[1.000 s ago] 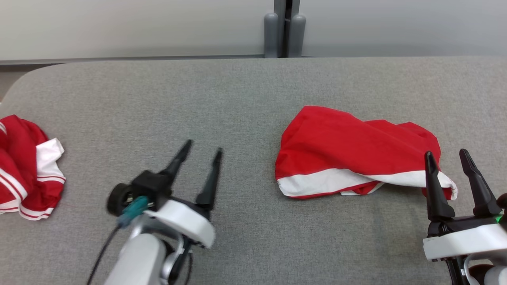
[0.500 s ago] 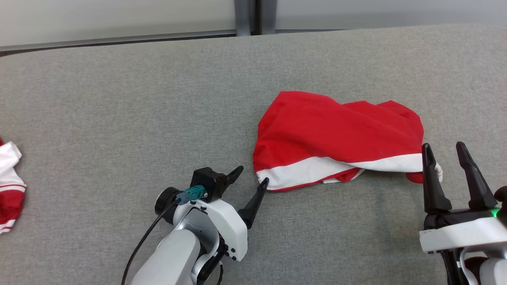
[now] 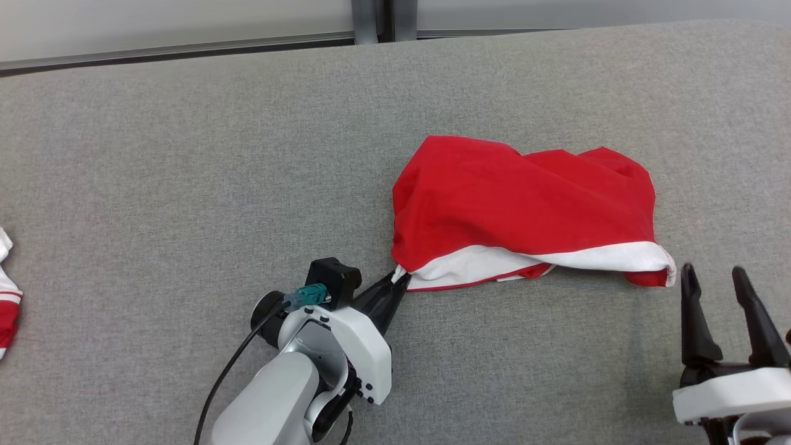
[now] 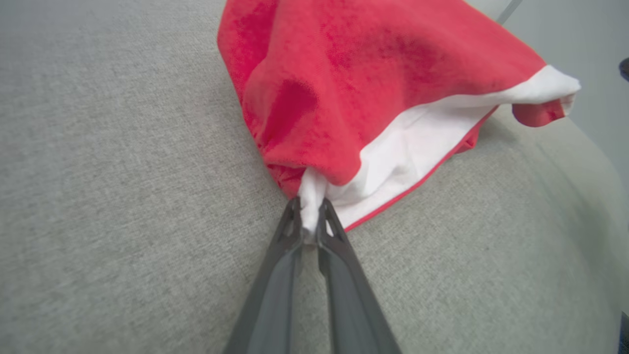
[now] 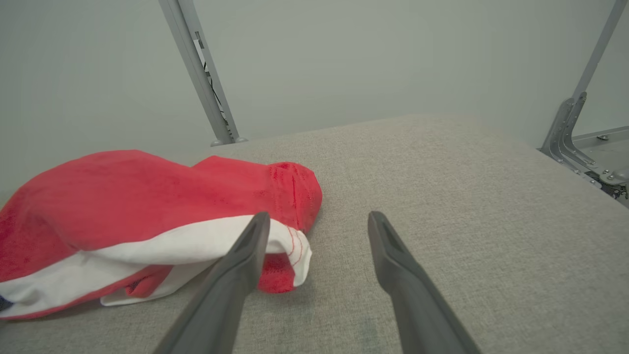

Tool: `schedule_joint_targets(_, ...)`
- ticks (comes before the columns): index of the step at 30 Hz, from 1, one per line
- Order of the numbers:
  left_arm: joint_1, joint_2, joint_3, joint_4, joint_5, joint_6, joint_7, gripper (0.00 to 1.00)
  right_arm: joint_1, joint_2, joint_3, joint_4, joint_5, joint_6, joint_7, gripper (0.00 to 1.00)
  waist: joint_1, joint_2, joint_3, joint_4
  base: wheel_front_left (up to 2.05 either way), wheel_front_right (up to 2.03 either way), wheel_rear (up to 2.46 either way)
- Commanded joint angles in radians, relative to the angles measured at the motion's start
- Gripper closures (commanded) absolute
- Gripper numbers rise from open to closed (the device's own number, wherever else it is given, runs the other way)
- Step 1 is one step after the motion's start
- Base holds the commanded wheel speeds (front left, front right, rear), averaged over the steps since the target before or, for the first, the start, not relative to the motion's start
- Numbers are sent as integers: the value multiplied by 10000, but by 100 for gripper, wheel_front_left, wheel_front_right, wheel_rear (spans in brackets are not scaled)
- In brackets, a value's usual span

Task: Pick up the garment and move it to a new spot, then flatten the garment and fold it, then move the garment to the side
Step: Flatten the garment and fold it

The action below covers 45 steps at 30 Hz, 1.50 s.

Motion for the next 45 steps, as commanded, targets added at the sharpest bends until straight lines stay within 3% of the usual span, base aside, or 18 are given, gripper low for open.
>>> schedule_joint_targets(1, -226, 45, -19, 43, -90, 24, -88, 100, 162, 8, -39, 140, 97, -1, 8, 0, 0, -1, 15, 21, 0, 0, 0)
schedule_joint_targets(15, -542, 61, -134, 104, -93, 163, -451, 100, -886, -187, 660, 1970, 384, -3, -182, 3, 0, -1, 284, 40, 0, 0, 0)
schedule_joint_targets(16, -582, 80, -118, 62, -57, 190, -551, 100, -991, -249, 654, 2068, 369, -1, -248, 72, 0, -1, 295, 72, 0, 0, 0)
schedule_joint_targets(17, -603, 100, -98, 32, -38, 190, -622, 100, -1067, -291, 674, 2145, 359, -1, -296, 100, 0, -1, 300, 97, 0, 0, 0)
schedule_joint_targets(24, -676, 459, 182, -644, 185, 535, -1465, 100, -1409, -639, 634, 1586, 91, -3, -742, 100, 0, -1, 195, 150, 0, 0, 0)
schedule_joint_targets(33, -1032, 1437, 753, -3219, 715, 1230, -1761, 100, -2322, -1416, 624, -31, -304, -5, -402, 100, 0, -1, -331, 286, 0, 0, 0)
schedule_joint_targets(39, -1712, 2350, 1125, -5352, 1130, 1482, -1050, 100, -3229, -2132, 624, -1371, -396, -8, 209, 100, 0, -1, -894, 589, 0, 0, 0)
schedule_joint_targets(45, -2497, 2871, 1714, -6381, 887, 1647, 10, 100, -4096, -2653, 443, -2245, -222, -14, 745, 100, 0, -1, -1218, 782, 0, 0, 0)
